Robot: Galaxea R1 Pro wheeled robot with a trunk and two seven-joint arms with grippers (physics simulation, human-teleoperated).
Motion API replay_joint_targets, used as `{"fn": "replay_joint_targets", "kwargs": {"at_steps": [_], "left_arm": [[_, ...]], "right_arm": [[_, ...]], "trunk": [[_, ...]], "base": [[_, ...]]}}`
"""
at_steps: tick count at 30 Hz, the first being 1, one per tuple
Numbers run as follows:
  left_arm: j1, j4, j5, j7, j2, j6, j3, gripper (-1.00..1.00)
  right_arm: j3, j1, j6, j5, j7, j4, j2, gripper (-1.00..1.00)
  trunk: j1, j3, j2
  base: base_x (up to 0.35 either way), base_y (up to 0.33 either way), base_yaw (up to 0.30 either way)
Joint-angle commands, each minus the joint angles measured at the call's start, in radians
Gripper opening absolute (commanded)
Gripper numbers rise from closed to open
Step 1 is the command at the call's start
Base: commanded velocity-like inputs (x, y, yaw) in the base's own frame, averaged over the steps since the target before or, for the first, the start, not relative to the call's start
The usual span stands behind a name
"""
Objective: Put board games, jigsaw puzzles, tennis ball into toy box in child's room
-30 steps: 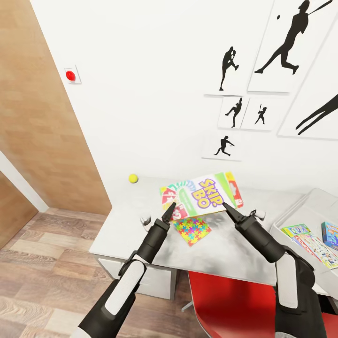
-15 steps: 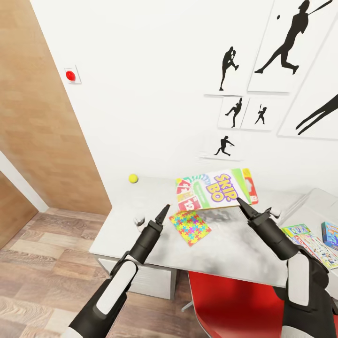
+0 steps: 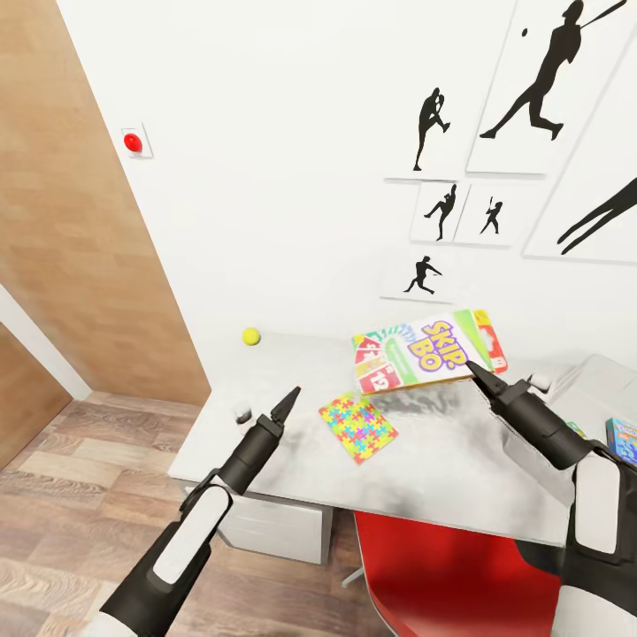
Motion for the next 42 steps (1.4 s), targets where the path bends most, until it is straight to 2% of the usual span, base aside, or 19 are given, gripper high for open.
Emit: {"fn": "replay_joint_targets", "kwargs": {"at_steps": [1, 2, 6, 7, 12, 13, 14, 17, 18, 20, 21, 24, 25, 28, 29, 31, 32, 35, 42], "left_arm": [[-0.002, -0.001, 0.01, -0.005, 0.003, 0.02, 0.008, 1.0], [-0.002, -0.001, 0.01, -0.005, 0.003, 0.02, 0.008, 1.0], [-0.004, -0.006, 0.013, -0.015, 0.009, 0.067, 0.048, 1.0], [-0.004, -0.006, 0.013, -0.015, 0.009, 0.067, 0.048, 1.0], [-0.024, -0.06, 0.008, 0.002, 0.035, 0.208, 0.078, 1.0], [-0.024, -0.06, 0.008, 0.002, 0.035, 0.208, 0.078, 1.0], [-0.028, -0.079, 0.006, 0.013, 0.04, 0.24, 0.081, 1.0], [-0.036, -0.133, 0.002, 0.063, 0.051, 0.304, 0.087, 1.0], [-0.036, -0.133, 0.002, 0.063, 0.051, 0.304, 0.087, 1.0], [-0.038, -0.157, 0.002, 0.112, 0.055, 0.328, 0.09, 1.0], [-0.038, -0.157, 0.002, 0.112, 0.055, 0.328, 0.09, 1.0], [-0.04, -0.179, 0.008, 0.185, 0.059, 0.353, 0.093, 1.0], [-0.04, -0.179, 0.008, 0.185, 0.059, 0.353, 0.093, 1.0], [-0.043, -0.195, 0.013, 0.228, 0.06, 0.37, 0.093, 1.0], [-0.043, -0.195, 0.013, 0.228, 0.06, 0.37, 0.093, 1.0], [-0.046, -0.203, 0.016, 0.244, 0.06, 0.383, 0.093, 1.0], [-0.046, -0.203, 0.016, 0.244, 0.06, 0.383, 0.093, 1.0], [-0.049, -0.213, 0.017, 0.262, 0.058, 0.408, 0.092, 1.0], [-0.052, -0.221, 0.017, 0.277, 0.056, 0.434, 0.092, 1.0]], "right_arm": [[-0.003, -0.018, 0.032, 0.002, -0.012, 0.001, -0.014, -1.0], [-0.003, -0.018, 0.032, 0.002, -0.012, 0.001, -0.014, -1.0], [-0.002, -0.07, 0.092, 0.0, -0.054, 0.014, -0.091, -1.0], [-0.002, -0.07, 0.092, 0.0, -0.054, 0.014, -0.091, -1.0], [0.014, -0.129, 0.092, -0.001, -0.075, 0.052, -0.207, -1.0], [0.014, -0.129, 0.092, -0.001, -0.075, 0.052, -0.207, -1.0], [0.023, -0.138, 0.092, -0.002, -0.076, 0.066, -0.232, -1.0], [0.063, -0.164, 0.092, -0.003, -0.08, 0.121, -0.324, -1.0], [0.063, -0.164, 0.092, -0.003, -0.08, 0.121, -0.324, -1.0], [0.105, -0.188, 0.092, -0.004, -0.08, 0.17, -0.393, -1.0], [0.105, -0.188, 0.092, -0.004, -0.08, 0.17, -0.393, -1.0], [0.181, -0.22, 0.092, -0.024, -0.077, 0.243, -0.486, -1.0], [0.181, -0.22, 0.092, -0.024, -0.077, 0.243, -0.486, -1.0], [0.249, -0.233, 0.092, -0.089, -0.073, 0.289, -0.559, -1.0], [0.249, -0.233, 0.092, -0.089, -0.073, 0.289, -0.559, -1.0], [0.285, -0.235, 0.092, -0.144, -0.072, 0.307, -0.593, -1.0], [0.285, -0.235, 0.092, -0.144, -0.072, 0.307, -0.593, -1.0], [0.324, -0.23, 0.092, -0.206, -0.071, 0.324, -0.624, -1.0], [0.355, -0.217, 0.092, -0.252, -0.07, 0.345, -0.652, -1.0]], "trunk": [[0.0, -0.002, -0.002], [0.0, -0.002, -0.002], [0.0, -0.002, -0.002], [0.0, -0.002, -0.002], [0.0, -0.002, -0.002], [0.0, -0.002, -0.002], [0.0, -0.002, -0.002], [0.0, -0.002, -0.002], [0.0, -0.002, -0.002], [0.0, -0.002, -0.002], [0.0, -0.002, -0.002], [0.0, -0.002, -0.002], [0.0, -0.002, -0.002], [0.0, -0.002, -0.002], [0.0, -0.002, -0.002], [0.0, -0.002, -0.002], [0.0, -0.002, -0.002], [0.0, -0.002, -0.002], [0.0, -0.002, -0.002]], "base": [[0.0, 0.0, 0.0], [0.0, 0.0, 0.0], [0.0, 0.0, 0.0], [0.0, 0.0, 0.0], [0.0, 0.0, 0.0], [0.0, 0.0, 0.0], [0.0, 0.0, 0.0], [0.0, 0.0, 0.0], [0.0, 0.0, 0.0], [0.0, 0.0, 0.0], [0.0, 0.0, 0.0], [0.0, 0.0, 0.0], [0.0, 0.0, 0.0], [0.0, 0.0, -0.033], [0.0, 0.0, -0.064], [0.0, 0.0, -0.121], [0.0, 0.0, -0.138], [0.0, 0.0, -0.19], [0.0, 0.0, -0.243]]}}
